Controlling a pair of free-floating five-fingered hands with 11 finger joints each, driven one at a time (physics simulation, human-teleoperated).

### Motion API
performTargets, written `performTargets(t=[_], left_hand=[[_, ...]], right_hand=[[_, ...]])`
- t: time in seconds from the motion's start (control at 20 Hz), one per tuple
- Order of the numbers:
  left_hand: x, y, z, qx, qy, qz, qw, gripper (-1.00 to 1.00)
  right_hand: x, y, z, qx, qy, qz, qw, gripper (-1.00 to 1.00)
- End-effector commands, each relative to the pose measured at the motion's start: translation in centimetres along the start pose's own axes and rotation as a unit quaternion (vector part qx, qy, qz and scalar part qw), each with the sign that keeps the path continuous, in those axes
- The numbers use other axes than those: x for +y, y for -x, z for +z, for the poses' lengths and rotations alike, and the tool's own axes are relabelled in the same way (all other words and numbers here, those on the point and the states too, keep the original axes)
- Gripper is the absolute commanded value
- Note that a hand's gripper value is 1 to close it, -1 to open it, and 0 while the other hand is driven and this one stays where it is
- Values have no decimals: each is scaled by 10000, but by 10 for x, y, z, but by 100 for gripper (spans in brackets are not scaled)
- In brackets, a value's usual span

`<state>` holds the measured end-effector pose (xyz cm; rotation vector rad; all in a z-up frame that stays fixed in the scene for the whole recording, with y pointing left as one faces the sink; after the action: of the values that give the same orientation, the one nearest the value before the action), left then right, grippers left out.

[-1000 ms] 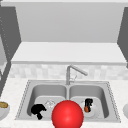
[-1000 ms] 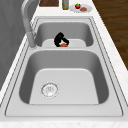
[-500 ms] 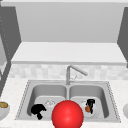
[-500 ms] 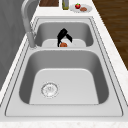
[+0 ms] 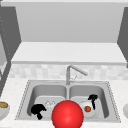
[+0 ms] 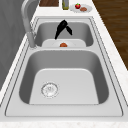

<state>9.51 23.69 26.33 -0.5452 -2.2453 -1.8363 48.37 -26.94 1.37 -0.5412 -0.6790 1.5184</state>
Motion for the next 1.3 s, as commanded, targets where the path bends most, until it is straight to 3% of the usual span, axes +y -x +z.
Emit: performTargets(t=[0.0,0.15,0.5,0.7,1.25], left_hand=[[0,0,0,0,0,0,10000,0],[0,0,0,0,0,0,10000,0],[0,0,0,0,0,0,10000,0],[0,0,0,0,0,0,10000,0],[0,0,0,0,0,0,10000,0]], right_hand=[[-14,12,26,3,360,31,9993,-100],[-26,19,41,-4,522,47,9986,-100],[-27,19,40,54,490,100,9987,-100],[-30,30,59,43,717,112,9974,-100],[-42,51,91,17,681,43,9977,-100]])
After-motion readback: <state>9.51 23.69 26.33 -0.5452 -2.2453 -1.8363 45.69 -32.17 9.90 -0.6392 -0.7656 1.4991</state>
